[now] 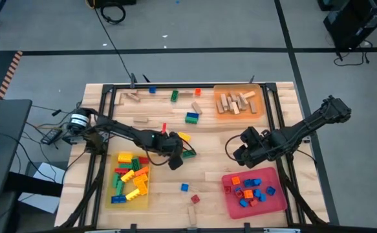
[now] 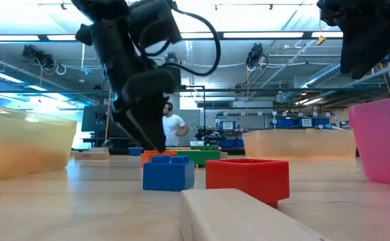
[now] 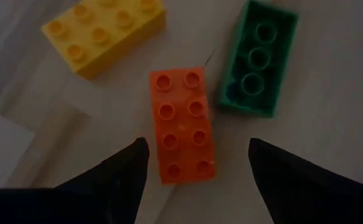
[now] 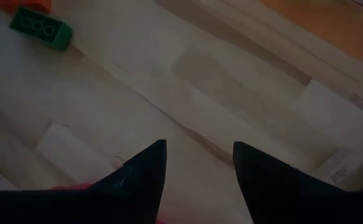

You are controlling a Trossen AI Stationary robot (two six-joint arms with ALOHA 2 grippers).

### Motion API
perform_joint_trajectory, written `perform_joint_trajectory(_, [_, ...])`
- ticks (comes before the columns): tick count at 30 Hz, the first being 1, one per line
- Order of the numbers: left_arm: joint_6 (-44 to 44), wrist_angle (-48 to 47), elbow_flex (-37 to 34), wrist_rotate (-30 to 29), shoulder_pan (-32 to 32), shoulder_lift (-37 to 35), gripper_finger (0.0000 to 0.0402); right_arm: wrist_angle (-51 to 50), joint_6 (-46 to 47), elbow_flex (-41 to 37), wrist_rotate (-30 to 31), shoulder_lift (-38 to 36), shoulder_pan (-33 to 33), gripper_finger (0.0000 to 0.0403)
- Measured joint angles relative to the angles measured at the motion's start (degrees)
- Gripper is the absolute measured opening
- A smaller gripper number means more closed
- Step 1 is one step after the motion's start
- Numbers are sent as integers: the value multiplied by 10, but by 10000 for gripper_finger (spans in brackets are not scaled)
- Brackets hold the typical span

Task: Sort blocks by size
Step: Put the large orange game piece into the yellow bin

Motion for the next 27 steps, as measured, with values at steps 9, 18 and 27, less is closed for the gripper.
perform_joint_trajectory(9, [38, 5, 2, -17, -1, 53, 275, 17, 0, 0, 1, 0, -1, 197])
perform_joint_trajectory(18, [39, 32, 1, -16, -1, 57, 147, 24, 0, 0, 6, 0, -1, 196])
perform_joint_trajectory(27, [-6, -43, 32, -12, -11, 39, 145, 24, -4, 0, 18, 0, -1, 196])
